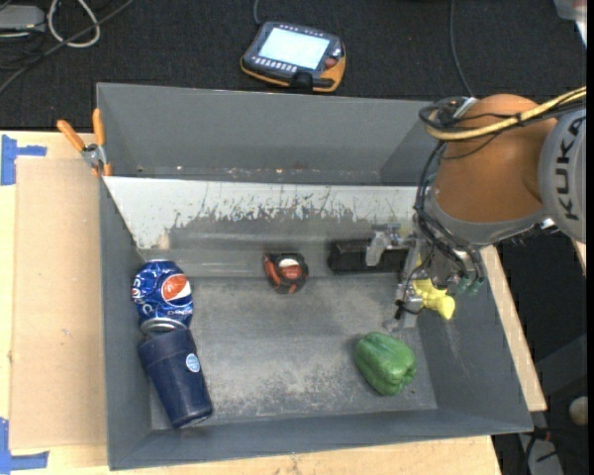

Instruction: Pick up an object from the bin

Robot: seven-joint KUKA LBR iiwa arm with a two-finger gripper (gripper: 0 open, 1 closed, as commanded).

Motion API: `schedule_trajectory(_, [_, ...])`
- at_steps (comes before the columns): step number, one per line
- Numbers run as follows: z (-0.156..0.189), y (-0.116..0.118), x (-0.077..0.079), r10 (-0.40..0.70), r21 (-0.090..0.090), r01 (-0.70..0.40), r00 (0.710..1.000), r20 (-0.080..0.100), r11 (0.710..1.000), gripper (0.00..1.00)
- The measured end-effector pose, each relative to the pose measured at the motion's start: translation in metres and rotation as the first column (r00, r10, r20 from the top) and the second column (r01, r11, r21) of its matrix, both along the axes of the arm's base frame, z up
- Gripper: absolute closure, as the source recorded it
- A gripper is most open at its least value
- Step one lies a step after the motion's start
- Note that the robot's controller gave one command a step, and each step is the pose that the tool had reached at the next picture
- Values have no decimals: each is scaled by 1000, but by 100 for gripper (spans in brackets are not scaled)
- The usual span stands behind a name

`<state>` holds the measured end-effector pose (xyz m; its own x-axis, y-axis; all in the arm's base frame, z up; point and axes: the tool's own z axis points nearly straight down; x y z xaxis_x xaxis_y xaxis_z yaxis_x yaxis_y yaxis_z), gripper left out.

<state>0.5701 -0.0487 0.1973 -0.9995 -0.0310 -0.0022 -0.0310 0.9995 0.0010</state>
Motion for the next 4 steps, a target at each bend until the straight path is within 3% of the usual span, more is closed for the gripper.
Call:
schedule_trajectory(1, [17, -8, -33, 78, -5, -78, 997, 4, 997, 0])
schedule_trajectory(2, [-82, 35, -32, -79, 2, 79, 997, 1, 997, 0])
schedule_trajectory(3, [-100, 44, -19, -74, 0, 74, 997, -6, 997, 0])
schedule_trajectory(4, [-78, 51, -10, 0, 0, 0, 1000, 4, 1000, 0])
